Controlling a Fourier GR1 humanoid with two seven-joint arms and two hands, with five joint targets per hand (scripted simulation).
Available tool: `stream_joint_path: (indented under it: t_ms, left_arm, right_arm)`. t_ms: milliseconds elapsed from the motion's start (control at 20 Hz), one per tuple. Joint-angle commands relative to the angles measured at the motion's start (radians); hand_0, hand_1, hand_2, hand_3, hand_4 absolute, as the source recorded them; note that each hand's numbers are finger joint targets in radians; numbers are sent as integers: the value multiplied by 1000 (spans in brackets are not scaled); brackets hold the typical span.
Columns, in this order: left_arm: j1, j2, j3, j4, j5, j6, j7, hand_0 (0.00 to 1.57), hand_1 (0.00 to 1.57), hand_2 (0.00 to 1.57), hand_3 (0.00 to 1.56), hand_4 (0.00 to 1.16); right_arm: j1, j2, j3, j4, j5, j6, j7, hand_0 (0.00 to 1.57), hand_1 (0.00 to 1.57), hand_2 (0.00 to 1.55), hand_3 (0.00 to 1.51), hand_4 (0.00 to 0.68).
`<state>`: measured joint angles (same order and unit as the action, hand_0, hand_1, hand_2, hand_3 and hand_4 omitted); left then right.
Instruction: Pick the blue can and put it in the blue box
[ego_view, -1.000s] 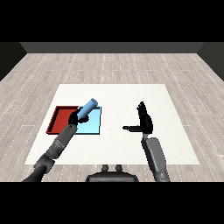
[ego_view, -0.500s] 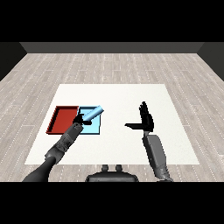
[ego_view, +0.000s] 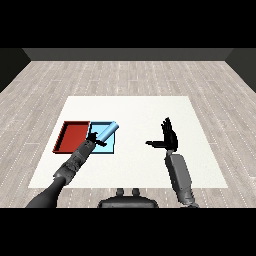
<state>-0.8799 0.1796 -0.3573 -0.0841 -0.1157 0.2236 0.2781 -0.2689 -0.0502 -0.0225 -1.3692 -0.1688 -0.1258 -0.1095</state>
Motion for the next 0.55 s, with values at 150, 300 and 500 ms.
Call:
stream_joint_path:
  t_ms: [150,300,500]
  left_arm:
    - [24,18,103,-62,73,373,-118,0,0,0,0,0]
    - [61,24,159,-159,112,532,-289,0,0,0,0,0]
    - [114,-9,256,-390,208,486,-602,0,0,0,0,0]
  right_arm:
    - [3,16,24,-12,34,-28,-4,0,0,0,0,0]
    - [31,-18,30,-14,37,11,-10,0,0,0,0,0]
    - [23,-62,25,-16,56,30,-22,0,0,0,0,0]
